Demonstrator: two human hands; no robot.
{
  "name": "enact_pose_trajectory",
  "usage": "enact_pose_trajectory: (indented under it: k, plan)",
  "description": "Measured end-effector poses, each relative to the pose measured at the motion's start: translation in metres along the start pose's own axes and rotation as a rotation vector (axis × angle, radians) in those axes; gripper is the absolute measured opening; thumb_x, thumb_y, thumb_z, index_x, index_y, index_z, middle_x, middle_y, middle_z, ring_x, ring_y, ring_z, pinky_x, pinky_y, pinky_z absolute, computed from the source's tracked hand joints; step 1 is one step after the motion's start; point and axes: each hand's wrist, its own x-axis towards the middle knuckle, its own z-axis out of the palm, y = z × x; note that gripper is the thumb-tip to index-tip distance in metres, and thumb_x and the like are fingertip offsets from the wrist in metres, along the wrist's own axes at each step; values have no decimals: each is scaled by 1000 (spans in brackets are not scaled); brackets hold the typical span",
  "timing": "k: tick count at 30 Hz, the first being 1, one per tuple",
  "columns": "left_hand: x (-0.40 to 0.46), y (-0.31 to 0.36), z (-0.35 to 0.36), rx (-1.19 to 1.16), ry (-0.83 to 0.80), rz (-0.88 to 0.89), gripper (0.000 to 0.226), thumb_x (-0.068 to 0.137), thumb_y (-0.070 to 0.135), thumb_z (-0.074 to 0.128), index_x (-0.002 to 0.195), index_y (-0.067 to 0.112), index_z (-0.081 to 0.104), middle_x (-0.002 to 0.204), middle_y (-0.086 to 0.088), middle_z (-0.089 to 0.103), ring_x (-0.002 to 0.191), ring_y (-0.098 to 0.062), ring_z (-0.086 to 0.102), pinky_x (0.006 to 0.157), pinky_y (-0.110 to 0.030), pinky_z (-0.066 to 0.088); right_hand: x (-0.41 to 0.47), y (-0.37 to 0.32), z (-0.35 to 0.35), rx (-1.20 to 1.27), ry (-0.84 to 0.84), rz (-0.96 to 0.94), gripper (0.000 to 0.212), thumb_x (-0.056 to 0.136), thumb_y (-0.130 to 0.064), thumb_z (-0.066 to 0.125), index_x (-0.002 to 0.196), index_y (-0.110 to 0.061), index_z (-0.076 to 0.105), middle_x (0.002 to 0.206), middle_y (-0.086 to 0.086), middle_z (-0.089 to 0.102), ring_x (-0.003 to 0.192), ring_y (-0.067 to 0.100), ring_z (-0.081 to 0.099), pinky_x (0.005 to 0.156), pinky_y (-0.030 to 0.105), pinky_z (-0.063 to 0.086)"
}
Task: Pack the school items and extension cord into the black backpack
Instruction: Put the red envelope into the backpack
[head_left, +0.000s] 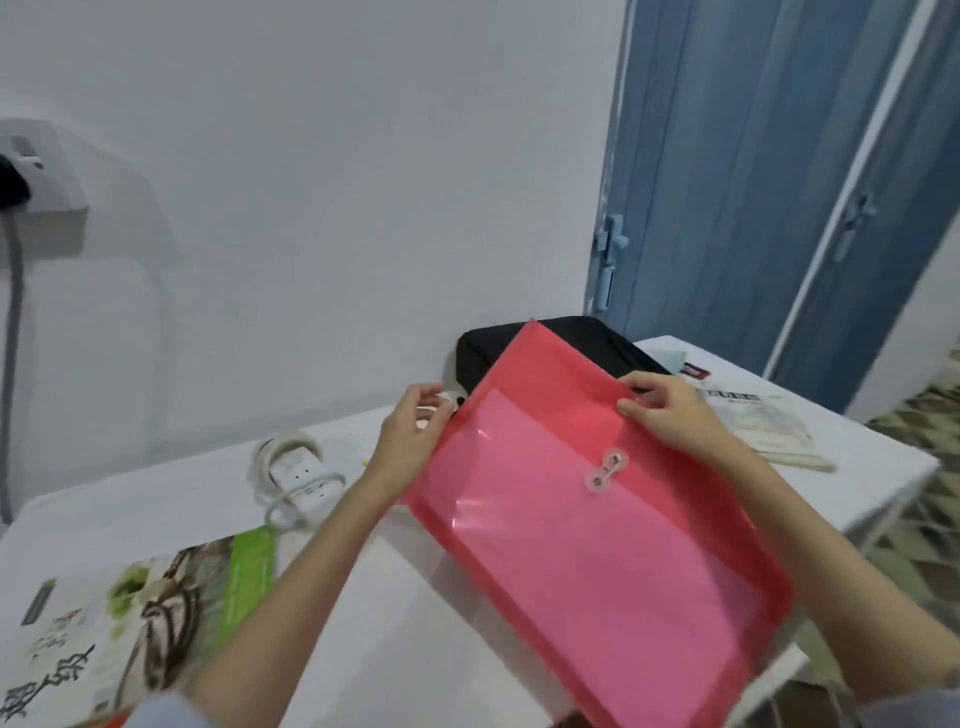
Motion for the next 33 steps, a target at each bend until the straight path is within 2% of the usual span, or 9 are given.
enact_pose_trajectory:
  k: [6,10,13,17,22,24,26,29,33]
  plan:
    - [-1,-12,64,98,-110,35,27,88,-2,51,111,13,53,99,6,60,89,-5,54,74,-9,38,5,101,-65,67,319,229,24,85,-5,60,102,-20,66,77,-1,64,63,2,58,64,14,43]
    - [-1,-12,106,247,-270,122,51,71,39,70,118,21,58,118,11,54,110,-1,46,89,0,27,9,163,-98,131,514,364,26,85,-9,60,109,-16,67,97,15,67,84,23,59,79,34,47]
    - [8,-11,136,469,-391,234,69,60,65,61,121,33,57,131,21,40,129,1,27,105,-19,20,18,196,-122,181,690,456,29,87,-11,58,116,-8,63,96,10,61,89,25,56,90,39,45]
    - [14,-12,166,658,-456,251,30,80,40,68,106,25,64,128,13,52,125,-4,36,106,-33,29,38,238,-150,335,827,583,33,86,-14,57,118,-8,62,97,2,57,86,18,53,82,32,44]
    - [24,-4,182,379,-119,173,11,87,11,61,88,17,51,79,7,57,74,1,53,72,-14,42,56,284,-172,492,827,678,35,87,-8,57,122,-6,59,98,5,55,69,12,51,81,29,44]
    - [33,-3,188,383,50,271,21,87,-2,47,81,18,45,77,5,51,70,-2,51,68,-17,41,59,298,-173,507,787,693,34,87,-7,57,121,-5,59,89,4,58,62,9,46,80,29,42]
    - [39,-5,203,660,125,431,22,73,-4,42,73,15,52,90,-1,52,78,-16,54,71,-30,42,61,306,-172,495,732,697,32,87,-8,57,119,-5,61,82,3,58,67,16,51,81,31,43]
    - [37,-12,225,1169,130,487,16,71,24,54,78,14,65,121,-10,52,107,-30,46,80,-42,32,65,313,-168,469,652,671,29,87,-6,57,116,-4,62,95,8,59,86,20,53,80,31,42]
    - [32,-15,238,1412,-33,407,74,56,69,69,92,5,65,140,-17,42,124,-37,38,91,-54,30,71,314,-163,465,557,625,25,87,-6,56,110,-6,65,97,11,62,85,22,54,78,31,44]
